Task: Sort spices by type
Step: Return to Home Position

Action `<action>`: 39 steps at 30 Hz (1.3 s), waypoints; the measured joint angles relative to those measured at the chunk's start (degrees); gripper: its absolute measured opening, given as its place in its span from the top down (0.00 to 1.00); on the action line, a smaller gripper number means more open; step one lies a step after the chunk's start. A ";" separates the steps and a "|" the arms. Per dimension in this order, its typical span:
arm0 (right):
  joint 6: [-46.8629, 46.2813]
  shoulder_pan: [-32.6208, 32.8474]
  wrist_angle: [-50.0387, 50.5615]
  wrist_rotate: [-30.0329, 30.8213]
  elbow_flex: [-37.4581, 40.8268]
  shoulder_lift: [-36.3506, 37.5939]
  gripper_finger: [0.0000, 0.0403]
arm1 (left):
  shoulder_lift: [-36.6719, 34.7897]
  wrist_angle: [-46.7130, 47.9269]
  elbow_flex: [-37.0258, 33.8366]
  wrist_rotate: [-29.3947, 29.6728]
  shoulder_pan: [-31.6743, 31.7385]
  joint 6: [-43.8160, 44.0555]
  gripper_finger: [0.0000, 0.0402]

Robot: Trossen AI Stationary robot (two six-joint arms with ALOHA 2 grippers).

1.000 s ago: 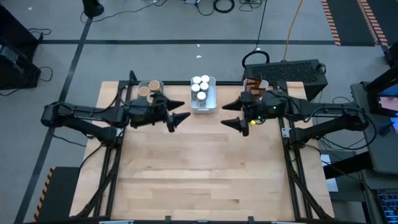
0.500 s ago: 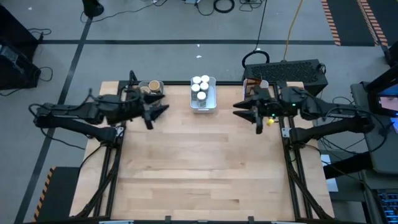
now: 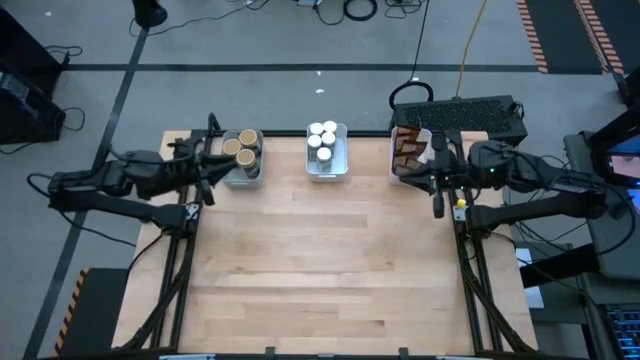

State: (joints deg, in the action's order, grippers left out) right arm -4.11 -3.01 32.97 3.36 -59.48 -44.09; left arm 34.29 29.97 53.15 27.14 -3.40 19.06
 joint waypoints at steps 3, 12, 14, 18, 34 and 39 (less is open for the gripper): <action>0.10 0.19 1.07 -1.48 0.00 1.03 1.00 | -2.30 3.85 -0.02 0.02 0.00 0.53 0.90; 1.78 1.36 -0.30 -3.62 3.72 7.48 1.00 | -12.20 4.00 -6.26 -0.36 0.00 1.59 0.98; 1.57 1.36 -4.25 -3.49 7.07 9.62 1.00 | -15.20 1.43 -10.11 -0.68 0.00 1.59 0.99; 0.39 1.36 -15.32 -4.17 15.70 13.25 1.00 | -20.71 -6.43 -18.37 -1.43 -0.01 1.59 0.99; -12.93 1.09 -56.31 -11.32 48.27 15.72 1.00 | -28.53 -29.44 -40.71 -9.52 0.00 5.93 0.99; -16.98 1.11 -58.34 -11.27 52.63 16.55 1.00 | -28.53 -29.45 -43.80 -10.10 0.00 7.83 0.99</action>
State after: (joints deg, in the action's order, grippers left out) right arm -21.08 -1.89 -25.36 -7.91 -6.85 -27.54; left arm 5.76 0.51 9.34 17.04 -3.40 26.89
